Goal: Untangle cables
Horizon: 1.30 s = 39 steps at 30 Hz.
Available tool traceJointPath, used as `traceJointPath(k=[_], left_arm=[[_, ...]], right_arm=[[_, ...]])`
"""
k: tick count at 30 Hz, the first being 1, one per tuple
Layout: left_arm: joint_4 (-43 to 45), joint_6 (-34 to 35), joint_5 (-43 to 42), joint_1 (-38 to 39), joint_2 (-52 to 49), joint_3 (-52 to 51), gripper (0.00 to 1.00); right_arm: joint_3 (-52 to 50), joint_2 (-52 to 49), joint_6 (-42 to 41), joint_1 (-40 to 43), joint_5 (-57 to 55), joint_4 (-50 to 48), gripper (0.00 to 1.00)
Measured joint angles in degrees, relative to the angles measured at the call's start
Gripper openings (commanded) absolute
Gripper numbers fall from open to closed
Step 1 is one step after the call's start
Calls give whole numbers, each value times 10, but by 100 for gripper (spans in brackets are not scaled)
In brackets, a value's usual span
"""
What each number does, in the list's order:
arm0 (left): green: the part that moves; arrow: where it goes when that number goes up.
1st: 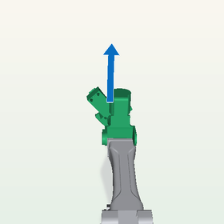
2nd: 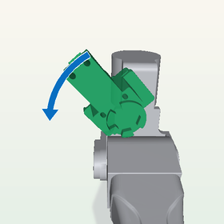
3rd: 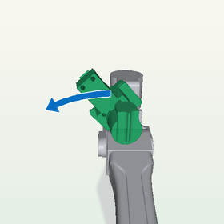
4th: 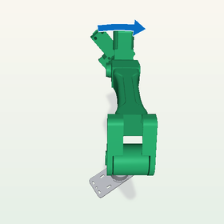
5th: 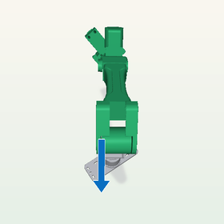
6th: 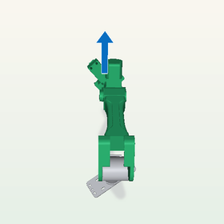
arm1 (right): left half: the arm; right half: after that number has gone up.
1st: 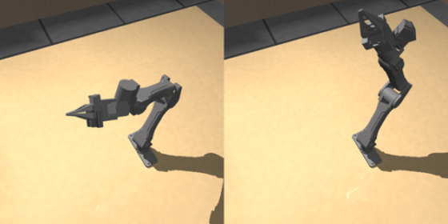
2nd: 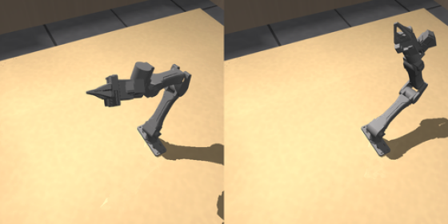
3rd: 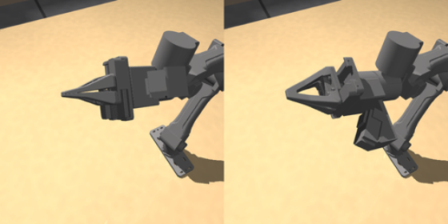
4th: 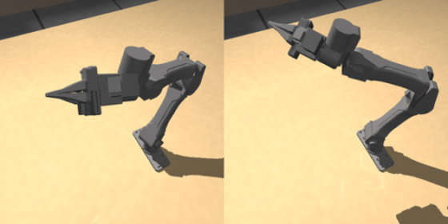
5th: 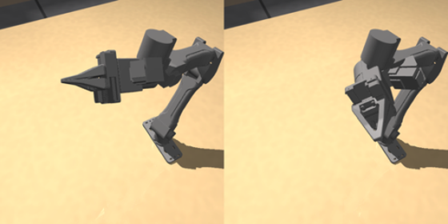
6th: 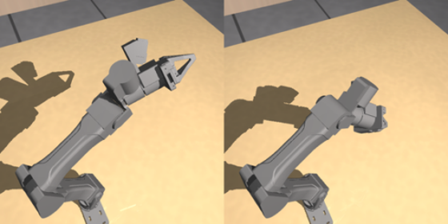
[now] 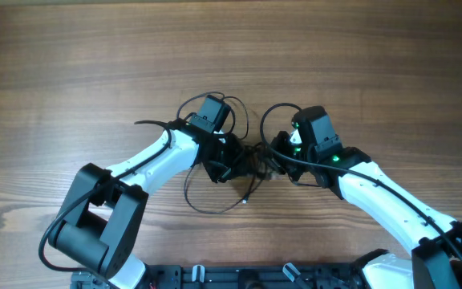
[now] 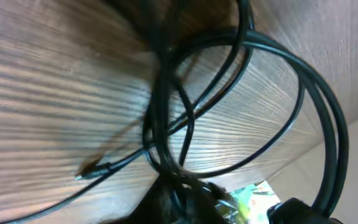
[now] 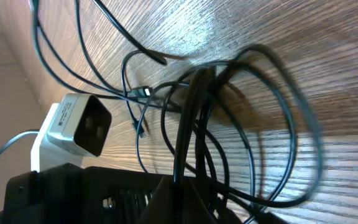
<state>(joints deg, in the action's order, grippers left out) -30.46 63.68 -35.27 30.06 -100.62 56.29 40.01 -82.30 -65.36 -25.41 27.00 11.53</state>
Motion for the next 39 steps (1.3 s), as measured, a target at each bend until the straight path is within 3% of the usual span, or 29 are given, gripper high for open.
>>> traceJointPath(k=[10, 16, 17, 18, 19, 20, 24, 25, 30, 34, 39], left_arm=[[-6, -50, 4, -45, 0, 0, 4], [-42, -130, 2, -238, 64, -1, 5], [-43, -135, 0, -265, 84, -1, 18], [-43, -137, -9, -289, 101, -1, 52], [-45, -138, -16, -303, 109, -1, 80], [-56, -143, -25, -307, 112, 0, 82], [-116, -154, -10, -233, 113, -1, 74], [-118, -156, 12, -176, 113, -2, 73], [-114, -157, 55, -68, 113, -2, 70], [-113, -130, 70, -43, 113, -2, 65], [-103, -97, 72, -38, 113, -2, 51]], right_arm=[[1, 0, 3, 0, -1, 43, 4], [2, 0, 34, 0, -38, 134, 4], [2, 0, 38, 0, -40, 135, 4], [2, 0, 42, 0, -42, 135, 4], [2, 0, 47, 0, -42, 133, 4], [2, 0, 55, 0, -41, 127, 4], [0, 0, 98, 0, 1, 39, 4], [0, 0, 114, 0, 37, -7, 4], [-1, 0, 143, 0, 120, -78, 4], [-2, 0, 146, 0, 149, -91, 4], [-2, 0, 146, 0, 195, -137, 4]])
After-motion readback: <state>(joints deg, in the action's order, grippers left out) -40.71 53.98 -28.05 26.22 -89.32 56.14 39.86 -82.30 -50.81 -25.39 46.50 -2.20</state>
